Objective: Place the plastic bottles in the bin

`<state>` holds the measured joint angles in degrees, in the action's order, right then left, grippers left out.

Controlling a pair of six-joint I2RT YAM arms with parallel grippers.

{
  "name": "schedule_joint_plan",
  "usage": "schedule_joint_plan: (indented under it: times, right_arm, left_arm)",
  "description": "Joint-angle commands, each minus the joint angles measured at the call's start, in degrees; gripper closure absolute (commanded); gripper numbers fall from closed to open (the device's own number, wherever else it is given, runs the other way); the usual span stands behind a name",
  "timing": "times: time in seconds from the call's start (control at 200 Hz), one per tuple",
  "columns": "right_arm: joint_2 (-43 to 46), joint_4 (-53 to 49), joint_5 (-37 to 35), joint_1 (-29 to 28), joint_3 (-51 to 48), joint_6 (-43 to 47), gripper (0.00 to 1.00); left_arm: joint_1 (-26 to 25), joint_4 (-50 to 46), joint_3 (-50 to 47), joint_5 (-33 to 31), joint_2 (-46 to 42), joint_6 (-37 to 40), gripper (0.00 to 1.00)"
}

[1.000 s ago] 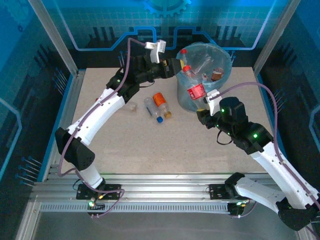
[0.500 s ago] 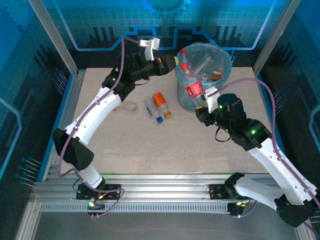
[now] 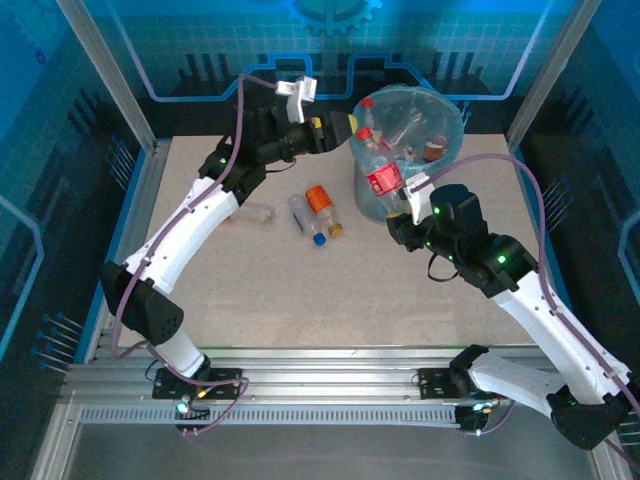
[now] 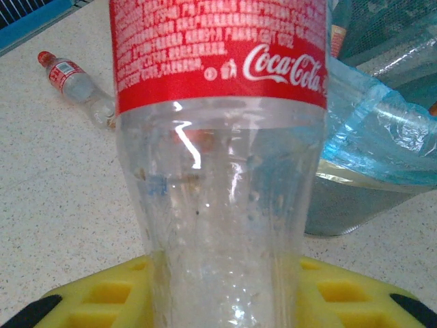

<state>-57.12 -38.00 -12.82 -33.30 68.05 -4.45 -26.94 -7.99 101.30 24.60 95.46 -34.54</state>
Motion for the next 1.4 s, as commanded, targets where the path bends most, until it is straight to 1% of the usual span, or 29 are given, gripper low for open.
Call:
schedule_joint_plan:
  times: [0.0, 0.06, 0.205, 0.26, 0.415, 0.465, 0.51, 0.57, 0.64, 0.715, 0.75, 0.84, 0.895, 0.935, 0.98, 1.005, 1.06, 1.116, 1.151, 1.236, 1.296, 1.396]
  right_arm:
    - [0.26, 2.52, 1.13, 0.43, 1.82, -0.41, 0.63]
    - [0.00, 2.60, 1.57, 0.34, 2.07, -0.38, 0.63]
    - [-0.64, 2.26, 2.34, 0.17, 2.70, -0.28, 0.63]
    - [-0.62, 2.31, 2.40, 0.08, 2.70, -0.13, 0.63]
    - [-0.70, 2.23, 2.12, 0.00, 2.67, 0.60, 0.63]
    - [-0.71, 2.42, 1.60, 0.02, 2.63, 0.89, 0.63]
    - [-0.86, 2.77, 1.43, -0.01, 2.70, 1.30, 0.63]
    - [-1.26, 3.09, 1.09, -0.01, 2.96, 1.49, 0.63]
    - [-2.07, 3.19, 0.20, 0.01, 3.85, 1.64, 0.63]
    - [-2.80, 3.43, -0.44, 0.08, 4.65, 1.96, 0.63]
    - [-2.92, 3.75, -0.72, 0.21, 4.85, 1.94, 0.63]
    - [-3.42, 4.20, -1.18, 0.49, 5.12, 1.82, 0.63]
    - [-3.61, 4.18, -1.53, 0.60, 5.48, 1.94, 0.62]
    - [-3.78, 4.25, -2.78, 0.61, 5.76, 1.82, 0.57]
    - [-3.96, 4.55, -4.79, 0.65, 6.24, 1.49, 0.48]
    - [-4.17, 4.68, -6.13, 0.78, 6.77, 1.31, 0.42]
    - [-4.78, 4.59, -9.62, 0.95, 8.37, 0.73, 0.21]
    - [-5.55, 3.89, -14.44, 1.20, 10.83, -0.29, 0.11]
    - [-5.95, 3.06, -17.63, 1.36, 12.56, -1.21, 0.09]
    - [-6.38, 1.68, -23.43, 1.78, 15.69, -2.45, 0.07]
    - [-5.62, 2.38, -25.29, 1.83, 16.20, -2.67, 0.07]
    - [-3.36, 5.35, -26.55, 2.23, 14.45, -2.41, 0.07]
  left_arm:
    - [0.32, 0.54, 3.15, 4.45, 3.05, -2.27, 0.37]
    - [0.22, 0.07, 4.23, 5.54, 4.12, -2.68, 0.40]
    - [-0.38, 0.31, 5.69, 8.91, 5.76, -3.50, 0.46]
    - [-0.57, 0.12, 5.92, 9.71, 6.20, -3.58, 0.50]
    - [-0.66, 0.00, 6.65, 9.51, 6.88, -3.39, 0.62]
    - [-0.65, -0.04, 7.50, 9.73, 7.40, -3.39, 0.62]
    - [-0.66, -0.15, 8.60, 10.22, 8.16, -3.64, 0.59]
    - [-0.70, -0.06, 10.10, 11.32, 9.04, -3.95, 0.58]
    - [-0.85, -0.01, 11.89, 12.77, 10.28, -4.42, 0.55]
    - [-1.04, -0.30, 13.68, 13.81, 11.34, -4.71, 0.55]
    - [-1.19, -0.38, 14.47, 14.13, 11.71, -4.42, 0.59]
    - [-1.24, -1.30, 15.60, 14.01, 11.88, -3.50, 0.78]
    - [-1.24, -1.50, 16.11, 13.32, 11.85, -2.93, 0.89]
    - [-1.21, -1.51, 16.67, 12.16, 11.94, -2.58, 0.95]
    - [-1.24, -1.43, 17.95, 10.26, 12.35, -2.38, 1.00]
    - [-1.21, -1.42, 19.04, 8.81, 12.78, -2.38, 1.00]
    - [-1.21, -1.20, 22.30, 5.44, 14.24, -2.04, 1.00]
    - [-1.23, -0.59, 25.95, 1.23, 16.15, -0.90, 1.00]
    - [-1.21, -0.77, 28.91, -2.15, 17.55, -0.12, 1.00]
    - [-1.25, -0.32, 35.70, -9.32, 21.78, 2.29, 1.00]
    - [-1.28, 0.66, 39.65, -13.66, 24.57, 3.75, 1.00]
    - [-1.60, 3.78, 44.85, -17.68, 29.98, 6.73, 1.00]
